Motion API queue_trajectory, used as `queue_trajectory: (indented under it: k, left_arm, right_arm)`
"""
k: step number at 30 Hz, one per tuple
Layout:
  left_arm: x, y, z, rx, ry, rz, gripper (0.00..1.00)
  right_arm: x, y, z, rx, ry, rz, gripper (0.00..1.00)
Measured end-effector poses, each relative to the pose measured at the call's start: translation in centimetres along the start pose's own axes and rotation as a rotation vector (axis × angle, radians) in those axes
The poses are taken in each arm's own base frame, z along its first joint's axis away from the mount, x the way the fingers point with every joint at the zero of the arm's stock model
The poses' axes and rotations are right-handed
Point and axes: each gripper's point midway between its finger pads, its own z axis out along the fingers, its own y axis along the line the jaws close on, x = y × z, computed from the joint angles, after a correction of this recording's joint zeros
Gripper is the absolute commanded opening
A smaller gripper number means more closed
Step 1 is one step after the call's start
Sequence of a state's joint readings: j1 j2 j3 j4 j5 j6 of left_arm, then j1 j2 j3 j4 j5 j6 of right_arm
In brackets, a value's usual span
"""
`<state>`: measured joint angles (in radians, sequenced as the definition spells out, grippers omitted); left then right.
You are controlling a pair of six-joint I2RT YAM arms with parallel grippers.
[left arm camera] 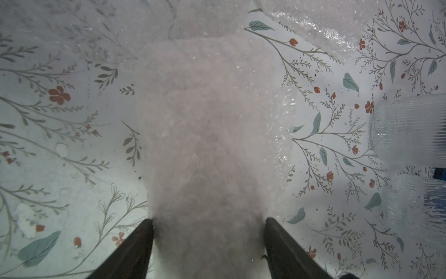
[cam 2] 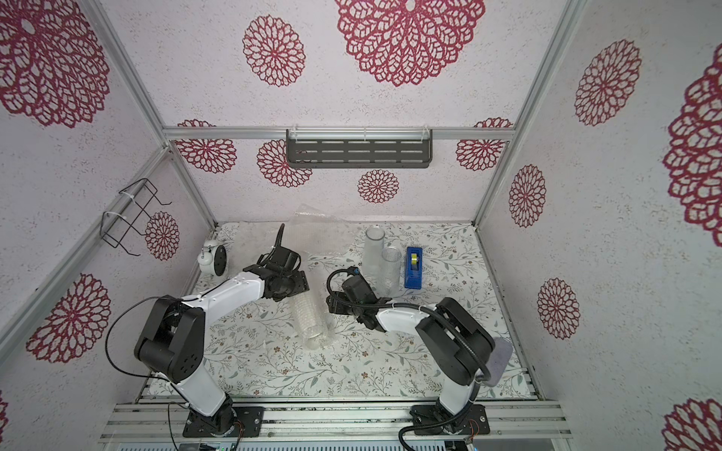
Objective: Wrap vases in bubble wrap
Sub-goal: Wrap the vase in bubble wrap.
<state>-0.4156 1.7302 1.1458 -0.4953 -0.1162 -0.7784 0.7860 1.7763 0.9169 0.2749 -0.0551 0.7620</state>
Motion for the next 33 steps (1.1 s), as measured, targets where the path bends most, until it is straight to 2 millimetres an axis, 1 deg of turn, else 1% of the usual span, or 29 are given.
queue_trajectory:
  k: [2, 4, 9, 14, 20, 23, 28, 31, 33]
  left_arm:
    - [0.0, 0.0, 0.0, -0.001, 0.000, 0.000, 0.75]
    - [0.0, 0.0, 0.0, -0.001, 0.000, 0.002, 0.75]
    - [0.0, 0.0, 0.0, -0.002, 0.000, 0.005, 0.75]
    - [0.0, 0.1, 0.0, -0.003, 0.000, 0.004, 0.75]
    - [0.0, 0.1, 0.0, -0.003, 0.000, 0.004, 0.75]
    - [0.0, 0.1, -0.1, -0.003, 0.000, 0.004, 0.75]
    - [0.0, 0.1, -0.2, -0.002, 0.001, 0.003, 0.75]
    - [0.1, 0.2, -0.3, -0.002, 0.001, 0.002, 0.75]
    - [0.2, 0.2, -0.4, 0.000, 0.002, 0.002, 0.75]
  right_arm:
    - [0.9, -0.6, 1.0, 0.004, 0.025, 0.020, 0.57]
    - [1.6, -0.8, 1.9, -0.009, 0.043, 0.037, 0.54]
    - [1.7, 0.4, 3.0, -0.089, 0.044, 0.076, 0.47]
    - [1.9, 1.1, 3.9, -0.143, 0.048, 0.099, 0.32]
    - [2.5, 0.9, 4.0, -0.111, 0.056, 0.052, 0.13]
    - [2.8, 1.4, 3.8, -0.098, 0.054, 0.007, 0.09]
    - [2.4, 3.5, 3.0, -0.131, 0.035, -0.047, 0.02]
    - [2.1, 4.4, 2.7, -0.139, 0.019, -0.069, 0.00]
    - [2.2, 4.6, 2.6, -0.137, 0.013, -0.081, 0.00]
